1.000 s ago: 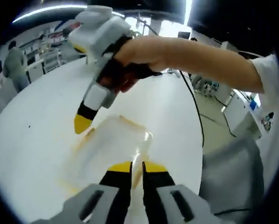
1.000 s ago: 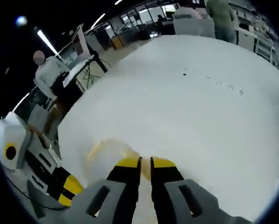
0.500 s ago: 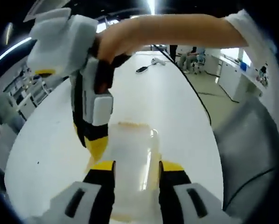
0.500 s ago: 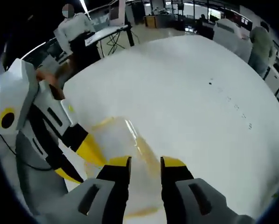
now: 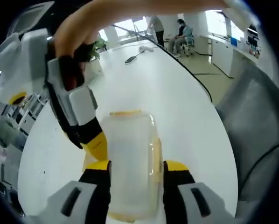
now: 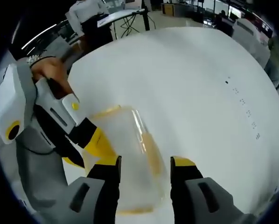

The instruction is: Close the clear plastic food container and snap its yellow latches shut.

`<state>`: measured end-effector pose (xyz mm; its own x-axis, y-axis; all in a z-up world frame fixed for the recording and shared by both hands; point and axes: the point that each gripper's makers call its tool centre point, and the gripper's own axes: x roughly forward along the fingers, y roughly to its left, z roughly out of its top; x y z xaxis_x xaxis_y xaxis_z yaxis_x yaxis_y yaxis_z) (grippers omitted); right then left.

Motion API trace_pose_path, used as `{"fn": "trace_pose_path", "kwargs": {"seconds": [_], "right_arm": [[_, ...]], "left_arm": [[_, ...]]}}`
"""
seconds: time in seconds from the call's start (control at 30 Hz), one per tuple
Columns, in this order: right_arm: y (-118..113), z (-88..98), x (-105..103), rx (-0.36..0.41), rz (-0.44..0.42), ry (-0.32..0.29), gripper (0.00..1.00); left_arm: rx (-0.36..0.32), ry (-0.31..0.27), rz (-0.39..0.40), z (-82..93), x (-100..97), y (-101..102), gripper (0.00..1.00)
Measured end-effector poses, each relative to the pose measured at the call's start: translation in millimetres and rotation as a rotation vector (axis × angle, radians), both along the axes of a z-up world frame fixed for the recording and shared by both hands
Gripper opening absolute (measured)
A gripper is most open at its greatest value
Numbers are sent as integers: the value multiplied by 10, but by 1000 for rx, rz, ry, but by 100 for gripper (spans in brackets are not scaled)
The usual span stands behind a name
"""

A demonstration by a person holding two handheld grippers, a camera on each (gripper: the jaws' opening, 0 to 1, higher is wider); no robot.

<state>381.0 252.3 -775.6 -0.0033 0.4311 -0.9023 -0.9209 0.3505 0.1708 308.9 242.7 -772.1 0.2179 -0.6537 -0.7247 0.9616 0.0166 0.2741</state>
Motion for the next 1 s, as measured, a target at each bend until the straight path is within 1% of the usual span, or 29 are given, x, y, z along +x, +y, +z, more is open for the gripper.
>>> {"fn": "trace_pose_path", "kwargs": {"seconds": [0.1, 0.17, 0.2, 0.23, 0.27, 0.37, 0.4, 0.43, 0.47, 0.53, 0.73, 0.87, 1.0], "right_arm": [[9, -7, 15, -11, 8, 8, 40], [19, -8, 1, -18, 33, 14, 39], [21, -12, -27, -25, 48, 29, 39], [30, -16, -40, -26, 64, 32, 37], [40, -10, -70, -25, 73, 53, 35], [51, -18, -90, -34, 84, 82, 31], [54, -22, -114, -36, 92, 105, 30], [51, -27, -92, -40, 91, 102, 30], [48, -31, -99, -44, 86, 122, 31], [46, -32, -111, -49, 95, 134, 31], [47, -40, -126, -67, 117, 142, 31], [49, -46, -126, -72, 107, 153, 30], [50, -47, -131, -69, 109, 149, 29]], "left_arm": [[13, -23, -9, -11, -16, 2, 38], [19, -41, -21, -21, -21, 10, 38], [19, -42, -20, -23, -10, 7, 38], [21, -41, -19, -24, -11, 8, 38], [21, -42, -15, -19, -13, 9, 38], [19, -46, -12, -26, -15, 11, 38], [18, -49, -14, -28, -15, 10, 38], [18, -50, -13, -28, -15, 10, 38], [20, -56, -12, -29, -21, 8, 38], [25, -69, -16, -39, -27, 8, 38], [26, -74, -8, -42, -16, 6, 38], [29, -68, -1, -46, -10, 5, 38], [32, -68, 8, -49, -6, 6, 37]]}}
